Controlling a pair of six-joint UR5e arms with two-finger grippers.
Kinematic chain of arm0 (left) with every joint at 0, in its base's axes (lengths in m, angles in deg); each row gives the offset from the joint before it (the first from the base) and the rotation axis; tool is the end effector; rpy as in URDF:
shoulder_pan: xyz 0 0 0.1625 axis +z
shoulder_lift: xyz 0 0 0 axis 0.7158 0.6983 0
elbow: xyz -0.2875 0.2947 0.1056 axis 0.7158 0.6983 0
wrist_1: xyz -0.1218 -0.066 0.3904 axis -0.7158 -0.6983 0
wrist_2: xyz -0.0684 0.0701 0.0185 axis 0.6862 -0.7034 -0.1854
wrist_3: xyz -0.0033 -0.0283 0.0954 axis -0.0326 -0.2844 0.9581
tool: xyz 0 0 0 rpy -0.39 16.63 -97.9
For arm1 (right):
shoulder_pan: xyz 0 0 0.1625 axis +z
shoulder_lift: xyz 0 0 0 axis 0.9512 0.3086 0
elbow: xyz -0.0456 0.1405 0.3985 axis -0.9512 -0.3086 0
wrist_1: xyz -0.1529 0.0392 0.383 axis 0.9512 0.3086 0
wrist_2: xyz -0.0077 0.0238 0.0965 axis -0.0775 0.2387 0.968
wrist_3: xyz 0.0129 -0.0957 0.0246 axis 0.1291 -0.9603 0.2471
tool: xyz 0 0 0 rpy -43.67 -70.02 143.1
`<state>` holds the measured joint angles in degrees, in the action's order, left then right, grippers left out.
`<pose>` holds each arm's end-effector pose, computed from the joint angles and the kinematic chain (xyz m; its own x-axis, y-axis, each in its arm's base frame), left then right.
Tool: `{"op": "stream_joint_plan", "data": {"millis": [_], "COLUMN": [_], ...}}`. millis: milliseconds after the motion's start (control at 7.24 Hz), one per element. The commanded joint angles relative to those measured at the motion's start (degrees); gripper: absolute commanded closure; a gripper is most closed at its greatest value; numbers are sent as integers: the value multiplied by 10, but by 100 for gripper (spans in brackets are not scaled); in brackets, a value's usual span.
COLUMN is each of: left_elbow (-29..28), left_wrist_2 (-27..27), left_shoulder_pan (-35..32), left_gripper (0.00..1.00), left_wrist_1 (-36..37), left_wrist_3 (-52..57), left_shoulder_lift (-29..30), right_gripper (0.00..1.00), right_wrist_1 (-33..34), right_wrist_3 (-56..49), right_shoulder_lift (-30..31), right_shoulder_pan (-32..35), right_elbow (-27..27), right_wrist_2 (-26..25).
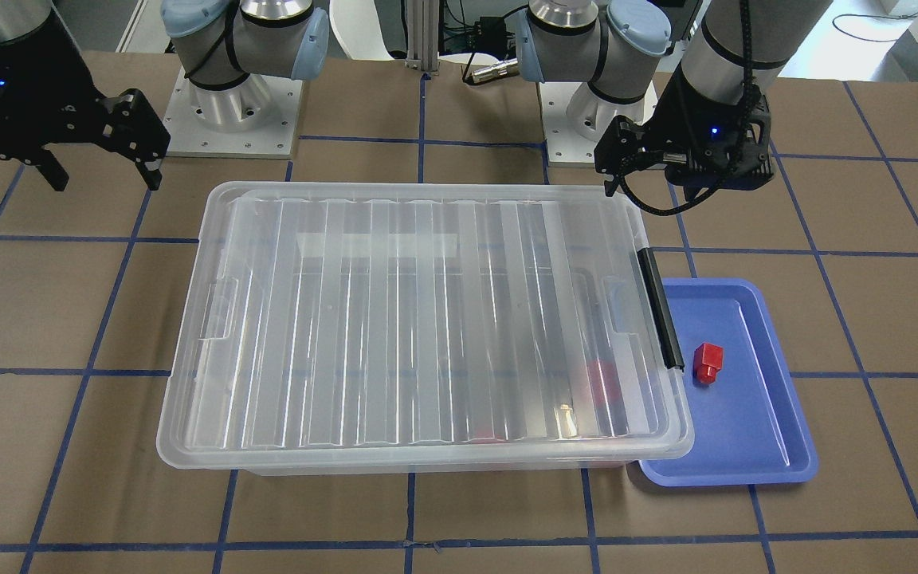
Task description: Place red block in blue tray from box
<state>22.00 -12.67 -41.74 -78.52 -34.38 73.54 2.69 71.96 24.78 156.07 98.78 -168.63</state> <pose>-0.1126 -0.4735 0.4797 -0.9993 0.0368 0.0094 0.0375 0.9959 0.0823 0.0868 -0.4767 0.5185 -0.9998 -0.0115 -0.0155 -0.0103 0.9972 -0.0746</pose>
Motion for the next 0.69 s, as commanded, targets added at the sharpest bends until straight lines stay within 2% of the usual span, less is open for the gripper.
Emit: {"op": "stream_joint_plan", "data": {"millis": [0, 553], "left_elbow": [1, 1], "left_wrist_2": [-1, -3], "left_shoulder_pan": [0, 0], "left_gripper": [0, 0], "left_wrist_1": [0, -1], "left_wrist_3": [0, 0], "left_shoulder_lift": [0, 0], "right_gripper": [0, 0], "right_wrist_1": [-1, -1], "right_wrist_3": [61, 59], "right_shoulder_lift": [-12, -15], "right_shoulder_pan": [72, 73], "right_elbow": [-8, -12], "right_wrist_2": [-6, -7]}}
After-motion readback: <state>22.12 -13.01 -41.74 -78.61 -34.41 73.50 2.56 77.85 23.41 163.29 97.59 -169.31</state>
